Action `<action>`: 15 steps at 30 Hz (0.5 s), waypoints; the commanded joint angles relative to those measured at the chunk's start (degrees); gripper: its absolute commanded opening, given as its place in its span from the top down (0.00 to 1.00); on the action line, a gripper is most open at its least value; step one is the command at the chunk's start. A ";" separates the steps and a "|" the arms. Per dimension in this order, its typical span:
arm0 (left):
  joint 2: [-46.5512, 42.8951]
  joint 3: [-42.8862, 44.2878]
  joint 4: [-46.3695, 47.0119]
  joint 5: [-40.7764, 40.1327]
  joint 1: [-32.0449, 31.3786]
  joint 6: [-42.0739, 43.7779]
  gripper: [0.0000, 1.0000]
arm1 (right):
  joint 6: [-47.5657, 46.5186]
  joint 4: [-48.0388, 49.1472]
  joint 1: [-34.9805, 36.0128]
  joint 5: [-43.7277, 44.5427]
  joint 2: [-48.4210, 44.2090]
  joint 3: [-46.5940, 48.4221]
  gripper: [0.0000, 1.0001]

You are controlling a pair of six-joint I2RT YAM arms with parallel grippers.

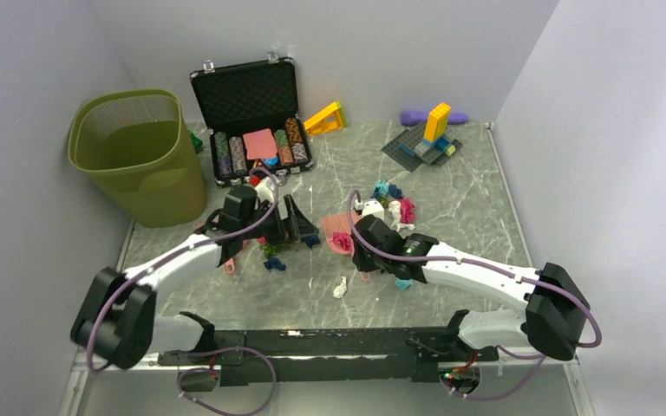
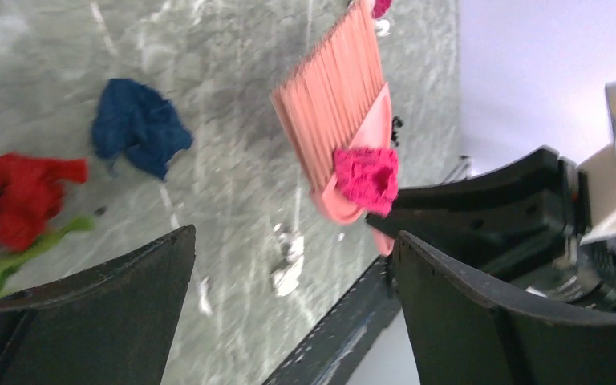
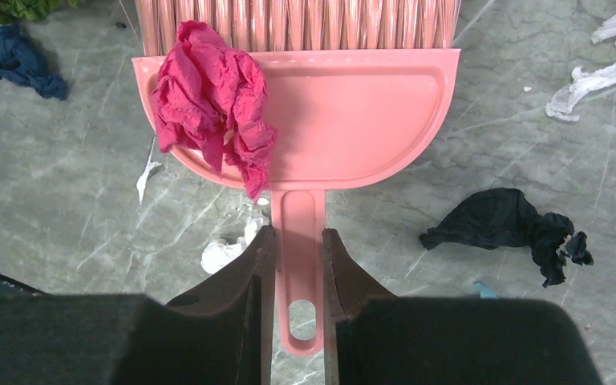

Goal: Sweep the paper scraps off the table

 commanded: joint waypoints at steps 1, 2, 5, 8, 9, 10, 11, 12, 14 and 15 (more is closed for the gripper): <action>8.66 0.26 21.54 9.96 -0.37 -12.42 0.04 | -3.01 4.04 0.23 -1.80 -1.24 -0.20 0.87; 10.75 0.84 23.16 10.44 -0.41 -13.58 0.05 | -3.02 4.11 0.29 -1.71 -1.26 -0.29 0.87; 15.67 3.03 24.11 10.34 -0.97 -15.29 0.08 | -3.11 4.68 0.30 -1.90 -1.49 -0.55 0.87; 18.80 4.48 25.18 9.98 -1.51 -16.19 0.13 | -3.27 5.49 0.38 -3.05 -1.56 -0.65 0.87; 19.69 5.06 24.47 9.76 -1.63 -16.07 0.15 | -3.17 5.63 0.38 -3.06 -1.57 -0.70 0.87; 20.48 5.64 23.95 9.55 -1.76 -16.01 0.19 | -3.12 5.77 0.38 -3.05 -1.63 -0.74 0.88; 21.19 5.81 24.00 9.30 -1.83 -16.29 0.23 | -3.20 5.94 0.38 -3.24 -1.89 -0.86 0.87; 21.91 5.65 24.97 9.25 -1.91 -17.13 0.27 | -3.32 6.22 0.38 -3.60 -2.11 -1.02 0.88; 23.28 5.10 29.15 9.85 -2.04 -19.38 0.41 | -3.92 7.37 0.40 -5.50 -2.69 -1.58 0.87; 24.26 5.26 30.89 10.44 -2.06 -20.28 0.49 | -4.18 7.94 0.47 -6.46 -2.98 -1.81 0.87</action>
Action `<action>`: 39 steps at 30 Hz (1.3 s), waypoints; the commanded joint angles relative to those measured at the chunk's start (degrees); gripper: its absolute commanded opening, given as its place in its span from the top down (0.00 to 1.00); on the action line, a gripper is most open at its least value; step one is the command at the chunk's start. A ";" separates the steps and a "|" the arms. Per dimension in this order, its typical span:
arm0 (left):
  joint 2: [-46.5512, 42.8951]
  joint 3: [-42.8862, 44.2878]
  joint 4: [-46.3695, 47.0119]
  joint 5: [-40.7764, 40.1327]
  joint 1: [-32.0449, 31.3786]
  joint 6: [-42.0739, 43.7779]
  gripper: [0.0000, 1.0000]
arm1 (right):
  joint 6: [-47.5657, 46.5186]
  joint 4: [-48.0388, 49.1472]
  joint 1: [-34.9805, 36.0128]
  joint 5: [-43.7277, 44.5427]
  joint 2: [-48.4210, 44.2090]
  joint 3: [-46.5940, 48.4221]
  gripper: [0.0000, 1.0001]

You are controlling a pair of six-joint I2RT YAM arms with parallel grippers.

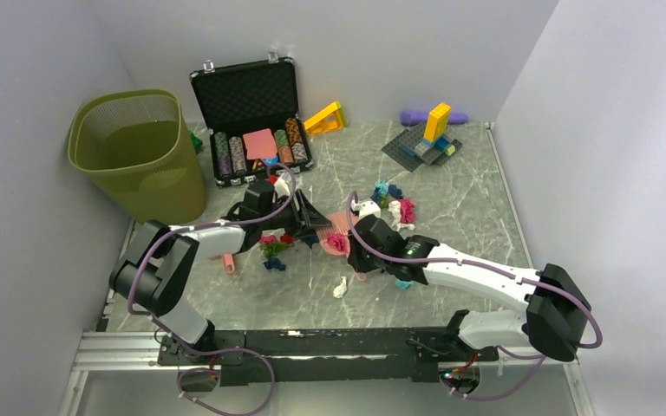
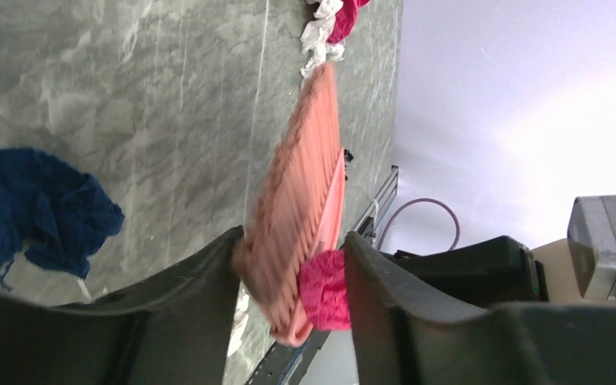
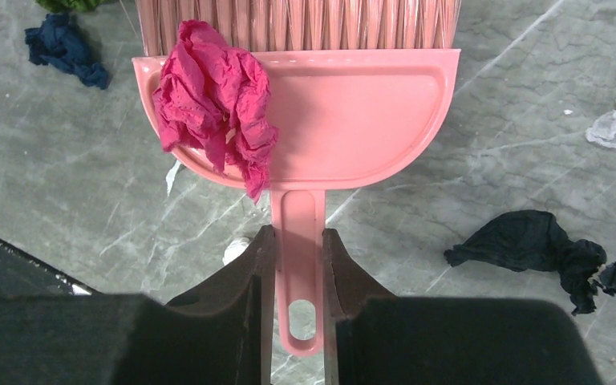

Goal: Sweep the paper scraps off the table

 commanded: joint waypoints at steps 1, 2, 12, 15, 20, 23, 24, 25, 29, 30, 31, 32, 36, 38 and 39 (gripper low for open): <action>3.23 1.79 10.28 3.16 -0.58 -4.60 0.60 | -1.85 4.84 0.40 -3.64 -2.89 -1.25 0.87; 4.56 2.23 11.93 3.87 -0.61 -5.23 0.73 | -1.93 5.08 0.34 -3.93 -3.22 -1.44 0.87; 6.36 1.10 28.91 8.69 -0.17 -5.95 1.00 | 2.68 6.70 0.13 0.56 -9.78 -5.62 0.11; 4.93 -0.42 34.30 9.19 1.49 -6.48 1.00 | 3.95 10.04 -0.74 -0.55 -14.65 -8.16 0.10; -0.17 3.02 25.46 9.46 2.76 2.13 1.00 | 6.47 13.96 -4.50 -2.60 -21.08 -12.05 0.10; -6.72 6.04 8.28 2.41 2.43 13.70 1.00 | 8.63 16.85 -8.18 -5.80 -23.42 -14.15 0.10; -8.49 6.30 5.11 0.46 2.44 15.67 1.00 | 9.85 18.24 -9.90 -7.16 -24.04 -15.05 0.10; -10.02 6.10 3.72 -0.83 2.45 16.49 1.00 | 11.16 20.33 -11.48 -8.78 -24.79 -16.28 0.10; -15.17 4.43 2.46 -5.03 2.57 14.48 1.00 | 18.17 34.85 -15.90 -16.02 -27.28 -23.30 0.10; -16.18 4.28 1.62 -5.89 2.56 13.54 1.00 | 19.84 39.40 -16.33 -16.77 -27.45 -25.12 0.10; -17.13 4.20 0.86 -6.78 2.58 12.16 1.00 | 21.24 45.18 -16.51 -17.22 -27.36 -27.39 0.10; -17.92 3.85 0.83 -7.60 2.59 10.65 1.00 | 22.79 49.15 -16.58 -17.46 -26.83 -28.81 0.08; -19.82 0.73 6.73 -8.34 2.91 1.78 1.00 | 28.23 67.23 -16.74 -18.96 -22.30 -33.69 0.09; -19.81 -0.47 10.72 -7.66 3.25 -2.58 1.00 | 30.57 76.29 -16.86 -19.62 -19.31 -35.59 0.10; -19.66 -1.10 12.92 -7.27 3.47 -4.58 1.00 | 31.57 80.11 -16.87 -19.89 -17.90 -36.29 0.10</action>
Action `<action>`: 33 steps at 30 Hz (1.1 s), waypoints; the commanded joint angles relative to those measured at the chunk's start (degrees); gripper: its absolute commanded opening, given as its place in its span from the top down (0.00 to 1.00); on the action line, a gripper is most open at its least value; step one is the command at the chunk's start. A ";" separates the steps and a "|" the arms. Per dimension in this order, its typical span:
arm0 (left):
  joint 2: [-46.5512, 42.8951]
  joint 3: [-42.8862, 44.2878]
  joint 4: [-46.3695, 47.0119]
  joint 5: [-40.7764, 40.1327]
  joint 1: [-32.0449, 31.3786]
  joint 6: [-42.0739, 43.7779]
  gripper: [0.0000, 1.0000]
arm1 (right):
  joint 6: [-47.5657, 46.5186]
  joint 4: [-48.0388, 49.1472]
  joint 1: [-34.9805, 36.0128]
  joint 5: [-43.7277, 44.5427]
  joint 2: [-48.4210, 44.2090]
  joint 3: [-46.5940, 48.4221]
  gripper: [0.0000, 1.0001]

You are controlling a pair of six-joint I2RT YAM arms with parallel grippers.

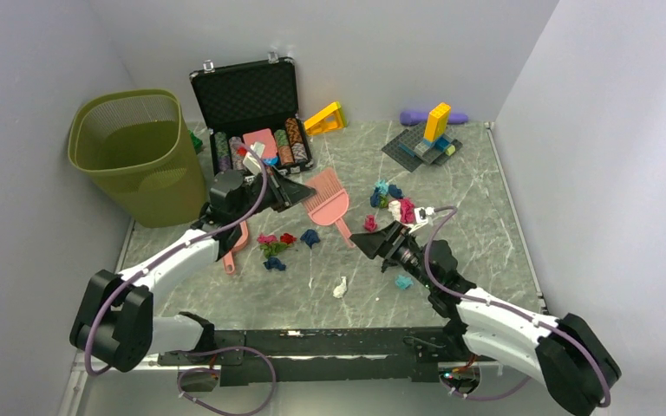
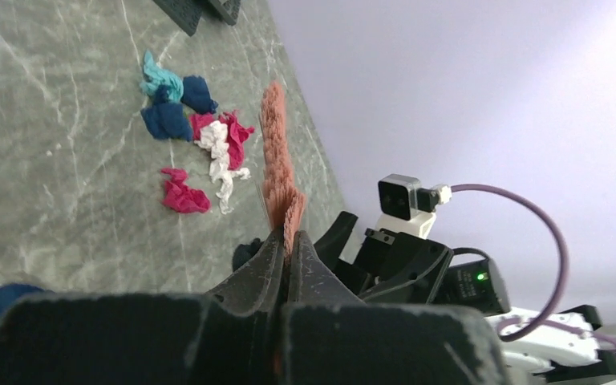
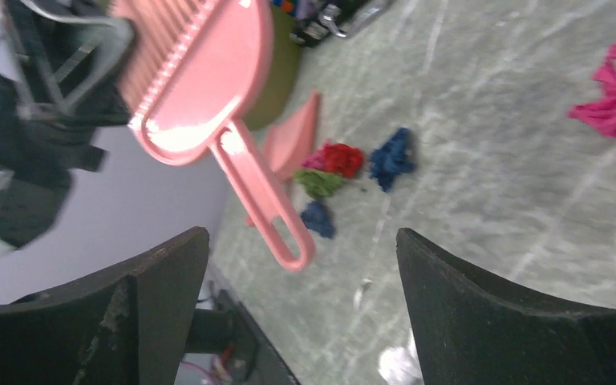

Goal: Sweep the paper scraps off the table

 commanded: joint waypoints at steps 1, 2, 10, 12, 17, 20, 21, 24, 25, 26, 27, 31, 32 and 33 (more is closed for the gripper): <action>-1.00 -2.39 10.22 -0.36 0.91 -11.39 1.00 | 7.86 29.81 -0.25 -3.32 5.26 -2.69 0.10; -0.79 -2.81 12.10 -0.15 1.00 -13.23 1.00 | 8.53 32.95 -0.30 -3.57 6.80 -3.03 0.11; 0.66 -6.86 24.50 -2.08 1.02 -22.40 1.00 | 12.86 49.50 -0.25 -5.22 17.76 -2.55 0.22; 1.72 -6.41 25.46 -0.73 1.02 -22.73 1.00 | 13.69 52.20 -0.22 -5.12 19.88 -2.49 0.28; 3.72 -7.84 29.92 -1.17 0.51 -23.92 1.00 | 15.61 55.76 -0.18 -5.24 23.38 -1.52 0.47; 5.01 -7.79 31.41 -0.35 0.24 -24.20 1.00 | 16.71 58.58 -0.25 -4.54 24.89 -1.61 0.51; 5.39 -7.82 32.18 -0.15 0.20 -24.37 1.00 | 17.06 59.62 -0.21 -4.16 25.34 -1.79 0.51; 6.56 -8.43 36.01 0.41 0.06 -25.11 1.00 | 17.51 62.18 -0.22 -3.57 26.50 -1.72 0.52; 7.05 -8.57 37.37 0.68 0.01 -25.34 1.00 | 17.72 62.46 -0.21 -3.65 26.81 -1.49 0.52; 7.50 -8.68 38.51 0.92 -0.03 -25.65 1.00 | 18.06 62.67 -0.21 -3.61 27.00 -1.23 0.53; 7.99 -8.72 39.54 1.21 -0.03 -25.97 1.00 | 18.32 62.97 -0.19 -3.53 27.32 -1.03 0.54; 9.78 -9.68 45.63 1.65 -0.09 -27.85 1.00 | 19.22 65.35 -0.30 -1.82 28.26 -1.47 0.54; 10.06 -9.78 46.40 1.74 -0.11 -28.01 1.00 | 19.31 65.34 -0.21 -1.33 28.15 -1.62 0.54; 10.26 -9.83 46.74 1.83 -0.11 -27.94 1.00 | 19.17 65.42 -0.29 -1.01 28.02 -1.64 0.54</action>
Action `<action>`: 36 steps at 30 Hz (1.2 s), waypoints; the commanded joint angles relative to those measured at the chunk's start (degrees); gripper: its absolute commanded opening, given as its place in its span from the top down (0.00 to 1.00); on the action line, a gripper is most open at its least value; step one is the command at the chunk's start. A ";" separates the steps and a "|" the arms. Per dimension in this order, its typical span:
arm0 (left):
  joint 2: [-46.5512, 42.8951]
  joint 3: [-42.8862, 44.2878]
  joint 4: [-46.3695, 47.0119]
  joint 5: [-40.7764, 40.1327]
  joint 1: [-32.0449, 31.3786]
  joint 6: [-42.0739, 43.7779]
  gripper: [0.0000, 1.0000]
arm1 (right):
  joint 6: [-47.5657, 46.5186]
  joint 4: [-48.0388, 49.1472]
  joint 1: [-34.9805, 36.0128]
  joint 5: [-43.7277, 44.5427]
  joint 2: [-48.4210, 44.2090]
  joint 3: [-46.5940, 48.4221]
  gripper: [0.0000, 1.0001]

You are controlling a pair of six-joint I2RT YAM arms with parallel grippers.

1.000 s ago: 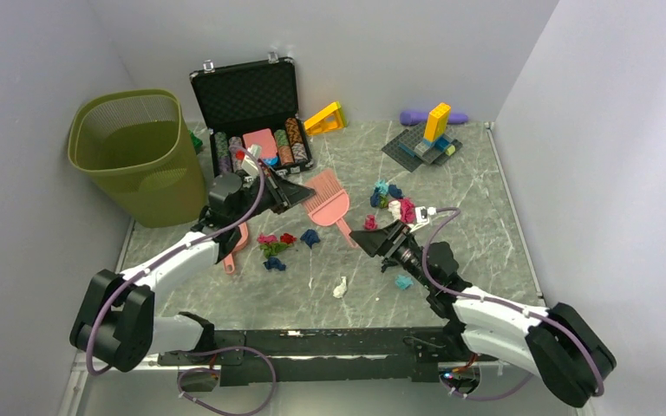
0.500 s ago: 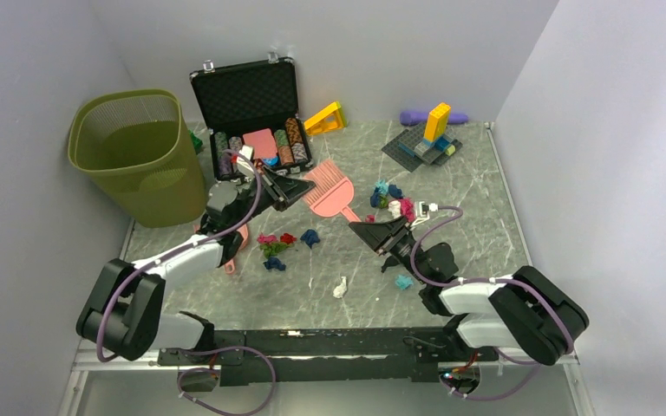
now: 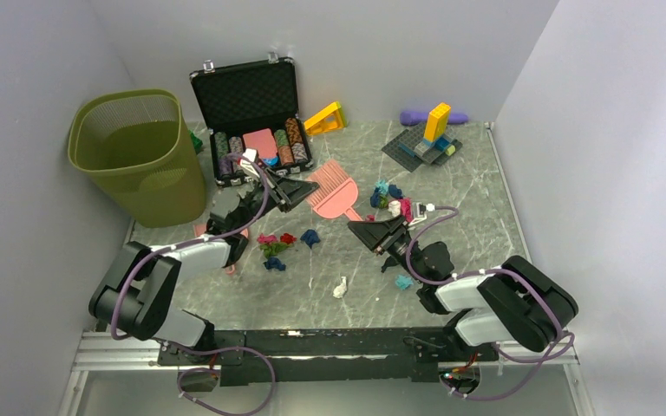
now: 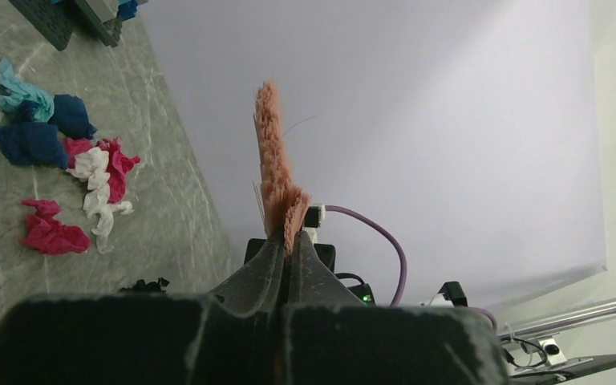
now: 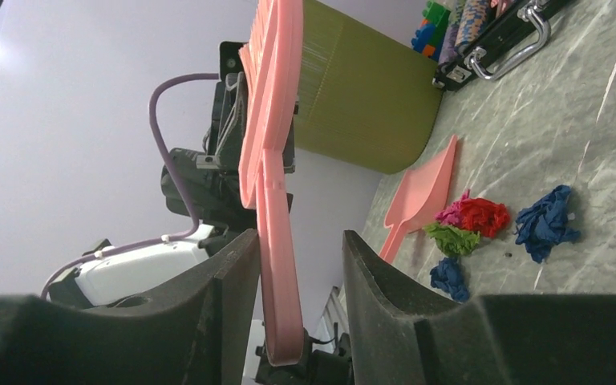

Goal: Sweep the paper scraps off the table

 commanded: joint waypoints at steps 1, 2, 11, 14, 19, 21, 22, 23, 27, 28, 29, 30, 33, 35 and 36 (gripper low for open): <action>0.83 -0.41 9.99 1.47 -0.31 -1.76 1.00 | 1.20 14.96 -0.11 2.56 -0.02 1.12 0.55; 0.82 -0.46 9.81 1.53 -0.32 -1.59 1.00 | 1.18 14.91 -0.11 2.58 -0.22 1.19 0.55; 1.08 -1.02 9.39 1.22 -0.27 -1.34 1.00 | 1.28 14.94 -0.14 3.11 -1.50 1.06 0.62; 1.09 -1.19 9.31 0.97 -0.32 -1.25 1.00 | 1.30 14.96 -0.10 2.95 -2.00 1.13 0.64; 1.06 -1.57 9.34 0.67 -0.31 -1.01 1.00 | 1.63 14.93 -0.10 2.89 -3.00 1.18 0.68; 1.05 -1.64 9.64 0.45 -0.32 -0.99 1.00 | 1.88 14.90 -0.09 3.10 -3.46 0.98 0.69; 1.08 -1.64 9.69 0.47 -0.30 -0.99 1.00 | 1.83 14.88 -0.06 3.16 -3.71 0.98 0.70; 1.08 -1.58 9.63 0.45 -0.30 -0.87 1.00 | 1.84 14.70 -0.11 3.14 -4.03 1.06 0.73; 1.13 -1.60 9.25 0.20 -0.31 -0.46 1.00 | 1.95 12.42 -0.14 2.52 -5.35 1.73 1.00; 1.09 -1.70 9.24 0.06 -0.31 -0.25 1.00 | 2.04 11.64 -0.14 2.38 -5.71 1.83 1.00; 1.04 -1.92 9.07 -0.28 -0.32 -0.07 1.00 | 2.11 10.92 -0.07 2.29 -6.10 2.02 1.00; 0.83 -2.11 8.86 -0.62 -0.32 0.28 1.00 | 2.15 10.03 -0.12 2.12 -6.54 2.14 1.00; -0.70 -2.67 5.89 -1.30 0.08 2.26 0.73 | 1.62 4.84 -0.14 1.81 -9.35 2.49 1.00; -2.88 -2.98 2.04 -1.29 0.86 4.35 0.52 | 0.56 -3.28 -0.08 2.05 -13.13 2.73 1.00; -4.36 -3.16 -0.36 -1.25 1.52 5.63 0.43 | -0.30 -7.56 -0.15 2.43 -15.43 2.77 1.00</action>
